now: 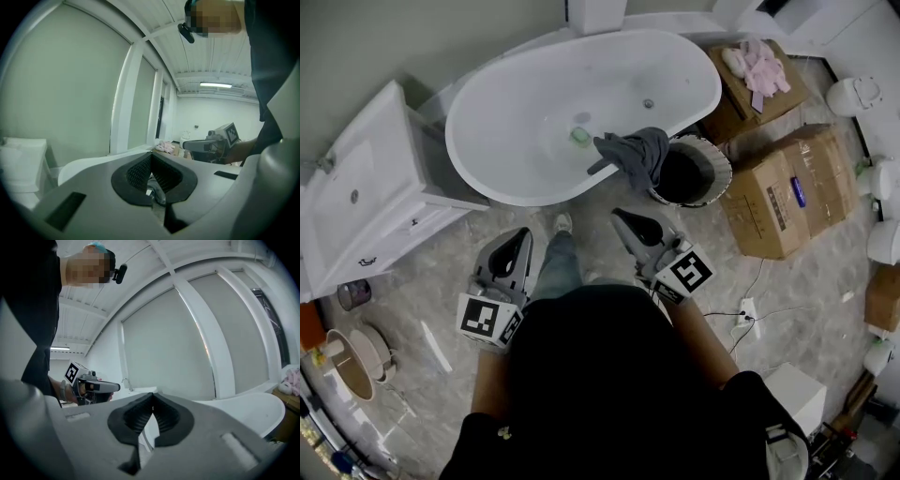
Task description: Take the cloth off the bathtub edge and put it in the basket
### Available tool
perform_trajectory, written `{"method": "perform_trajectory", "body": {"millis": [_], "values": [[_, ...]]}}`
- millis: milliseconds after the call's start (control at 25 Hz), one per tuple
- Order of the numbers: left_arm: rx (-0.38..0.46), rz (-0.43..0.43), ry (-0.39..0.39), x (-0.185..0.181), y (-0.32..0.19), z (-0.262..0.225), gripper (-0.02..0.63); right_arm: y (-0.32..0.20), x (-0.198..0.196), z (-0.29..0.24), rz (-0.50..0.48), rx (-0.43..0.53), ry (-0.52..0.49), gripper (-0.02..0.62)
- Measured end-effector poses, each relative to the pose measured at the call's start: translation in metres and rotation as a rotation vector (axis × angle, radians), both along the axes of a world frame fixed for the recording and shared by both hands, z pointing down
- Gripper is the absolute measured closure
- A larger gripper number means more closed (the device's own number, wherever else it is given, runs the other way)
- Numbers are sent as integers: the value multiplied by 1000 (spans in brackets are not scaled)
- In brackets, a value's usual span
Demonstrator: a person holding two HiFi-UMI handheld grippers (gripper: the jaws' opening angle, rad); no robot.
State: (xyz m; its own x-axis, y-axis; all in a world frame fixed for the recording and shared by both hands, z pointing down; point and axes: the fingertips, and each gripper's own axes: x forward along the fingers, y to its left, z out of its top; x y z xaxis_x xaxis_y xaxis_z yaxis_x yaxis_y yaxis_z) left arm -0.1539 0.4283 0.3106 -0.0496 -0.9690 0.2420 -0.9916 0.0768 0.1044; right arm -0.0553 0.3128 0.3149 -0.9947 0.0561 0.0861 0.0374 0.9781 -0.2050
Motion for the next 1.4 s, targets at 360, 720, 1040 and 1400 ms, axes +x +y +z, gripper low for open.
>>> {"method": "perform_trajectory", "body": {"millis": [360,720,1040,1400], "values": [[-34,215,62,-74,-102,25,592,-93,-66,32,192,-19,95,598],[-95,394,67,-114,-164,44,592,-161,-93,69,367,-41,215,598],[-170,479,94,-106,-196,61,592,-200,-78,132,427,-112,353,566],[-270,449,122,-97,-229,95,592,-253,-63,246,431,-199,531,405]]}}
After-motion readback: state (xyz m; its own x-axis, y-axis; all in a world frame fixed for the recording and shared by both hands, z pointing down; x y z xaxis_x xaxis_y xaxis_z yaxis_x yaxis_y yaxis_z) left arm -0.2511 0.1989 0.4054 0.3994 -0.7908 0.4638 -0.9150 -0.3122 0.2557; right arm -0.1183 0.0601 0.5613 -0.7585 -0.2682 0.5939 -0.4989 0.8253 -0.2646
